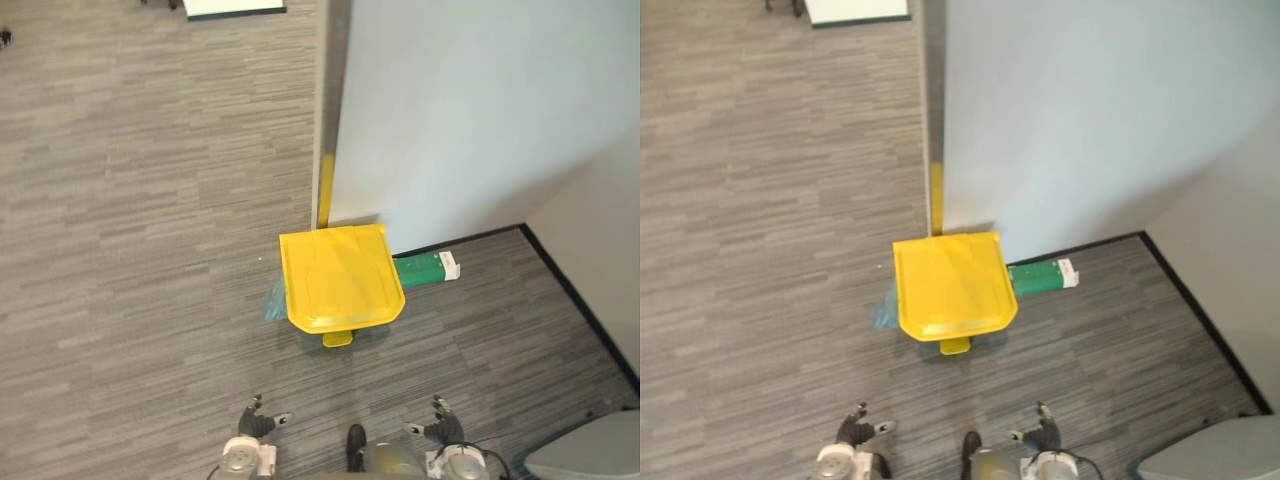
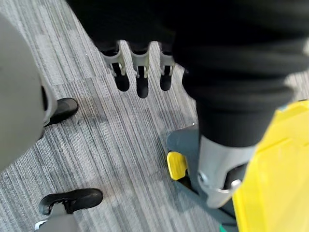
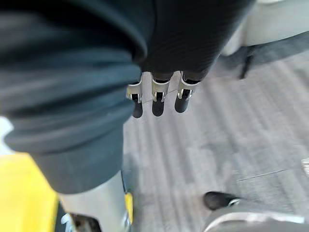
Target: Gather rubbish on tea table into small bin, then transfer packed bag to large trash can.
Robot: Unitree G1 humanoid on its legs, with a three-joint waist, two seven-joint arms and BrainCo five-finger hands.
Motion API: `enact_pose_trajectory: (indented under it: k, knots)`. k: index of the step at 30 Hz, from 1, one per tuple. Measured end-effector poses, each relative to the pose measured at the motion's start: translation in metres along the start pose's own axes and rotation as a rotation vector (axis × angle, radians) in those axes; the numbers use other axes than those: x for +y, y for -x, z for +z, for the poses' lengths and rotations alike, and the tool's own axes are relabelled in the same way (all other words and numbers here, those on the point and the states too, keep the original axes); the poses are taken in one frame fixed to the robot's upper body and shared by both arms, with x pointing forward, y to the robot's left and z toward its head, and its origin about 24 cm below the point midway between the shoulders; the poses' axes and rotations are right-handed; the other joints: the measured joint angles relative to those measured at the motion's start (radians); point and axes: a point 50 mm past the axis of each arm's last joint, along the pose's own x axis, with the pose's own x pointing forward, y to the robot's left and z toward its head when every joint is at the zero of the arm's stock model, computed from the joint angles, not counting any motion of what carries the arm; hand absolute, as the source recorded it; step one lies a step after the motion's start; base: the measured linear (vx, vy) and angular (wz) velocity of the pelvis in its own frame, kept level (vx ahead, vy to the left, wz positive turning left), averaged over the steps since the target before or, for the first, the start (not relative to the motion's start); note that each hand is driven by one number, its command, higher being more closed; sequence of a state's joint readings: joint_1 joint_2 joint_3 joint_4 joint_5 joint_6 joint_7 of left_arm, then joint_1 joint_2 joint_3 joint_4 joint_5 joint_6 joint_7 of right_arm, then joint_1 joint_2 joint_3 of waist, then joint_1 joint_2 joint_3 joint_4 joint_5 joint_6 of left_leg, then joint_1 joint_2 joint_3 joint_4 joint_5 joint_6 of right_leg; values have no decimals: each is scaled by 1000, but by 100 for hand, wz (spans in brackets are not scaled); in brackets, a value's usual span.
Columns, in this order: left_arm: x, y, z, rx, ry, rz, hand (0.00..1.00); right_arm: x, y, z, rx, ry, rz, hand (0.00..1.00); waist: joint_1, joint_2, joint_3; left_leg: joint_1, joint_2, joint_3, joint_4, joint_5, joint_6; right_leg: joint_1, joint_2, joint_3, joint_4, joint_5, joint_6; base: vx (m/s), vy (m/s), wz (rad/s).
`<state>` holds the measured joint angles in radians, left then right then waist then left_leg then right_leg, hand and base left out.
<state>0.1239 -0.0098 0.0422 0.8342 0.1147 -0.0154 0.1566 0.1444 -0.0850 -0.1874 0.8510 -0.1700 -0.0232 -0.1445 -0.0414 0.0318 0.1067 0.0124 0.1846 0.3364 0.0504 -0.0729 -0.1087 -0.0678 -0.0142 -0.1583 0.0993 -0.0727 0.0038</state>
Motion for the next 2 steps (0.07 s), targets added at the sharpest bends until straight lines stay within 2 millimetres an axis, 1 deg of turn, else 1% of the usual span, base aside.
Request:
enact_pose_trajectory:
  k: [2]
  knots:
    - [8,0,-5,22,-4,34,0,-1,-1,2,3,-31,-16,0,6,4,-3,6,-5,-9,-7,9,-5,9,-1,0,-18,16,0,-66,-1,4]
